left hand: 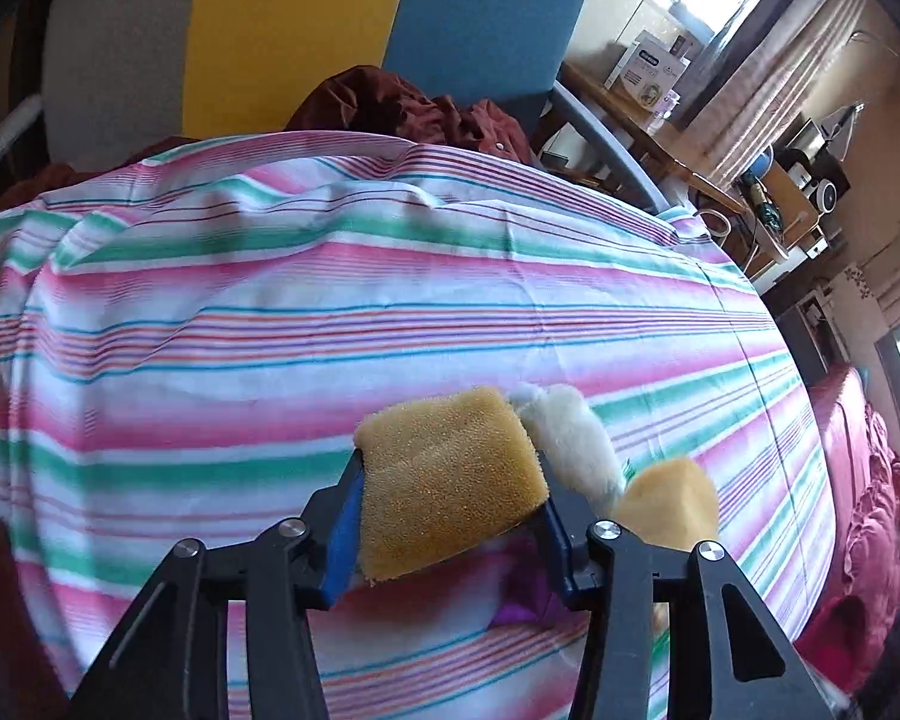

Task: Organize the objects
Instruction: 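Grasp a yellow sponge with the left gripper, then lift the sponge toward the tray while the right gripper grasps the clear plastic bundle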

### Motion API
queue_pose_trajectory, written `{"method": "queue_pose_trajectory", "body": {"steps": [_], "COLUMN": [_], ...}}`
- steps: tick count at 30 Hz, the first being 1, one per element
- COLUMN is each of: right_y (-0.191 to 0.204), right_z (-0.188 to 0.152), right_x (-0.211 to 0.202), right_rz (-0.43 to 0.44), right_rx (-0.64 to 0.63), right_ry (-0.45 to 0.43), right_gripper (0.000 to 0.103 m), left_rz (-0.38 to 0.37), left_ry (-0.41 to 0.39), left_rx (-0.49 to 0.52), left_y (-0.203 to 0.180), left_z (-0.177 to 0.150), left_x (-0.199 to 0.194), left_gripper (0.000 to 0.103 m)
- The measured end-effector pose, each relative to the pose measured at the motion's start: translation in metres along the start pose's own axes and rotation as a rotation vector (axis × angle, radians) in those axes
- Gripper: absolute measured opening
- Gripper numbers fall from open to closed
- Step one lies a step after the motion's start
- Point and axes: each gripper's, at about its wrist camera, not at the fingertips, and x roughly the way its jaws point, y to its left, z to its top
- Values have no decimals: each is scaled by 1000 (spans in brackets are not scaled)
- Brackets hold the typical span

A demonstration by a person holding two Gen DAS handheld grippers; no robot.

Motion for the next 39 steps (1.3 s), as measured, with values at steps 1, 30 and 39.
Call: {"method": "queue_pose_trajectory", "body": {"steps": [1, 30, 39], "right_y": [0, -40, -23], "right_z": [0, 12, 8], "right_x": [0, 12, 24], "right_rz": [-2, -169, -216], "right_rx": [-1, 155, 44], "right_ry": [-2, -3, 33], "right_gripper": [45, 45, 36], "left_rz": [-2, -70, -57], "left_ry": [3, -61, -111], "left_rx": [7, 49, 21], "left_y": [3, 44, 70], "left_z": [-8, -142, -159], "left_x": [-7, -140, -170], "left_gripper": [50, 50, 50]}}
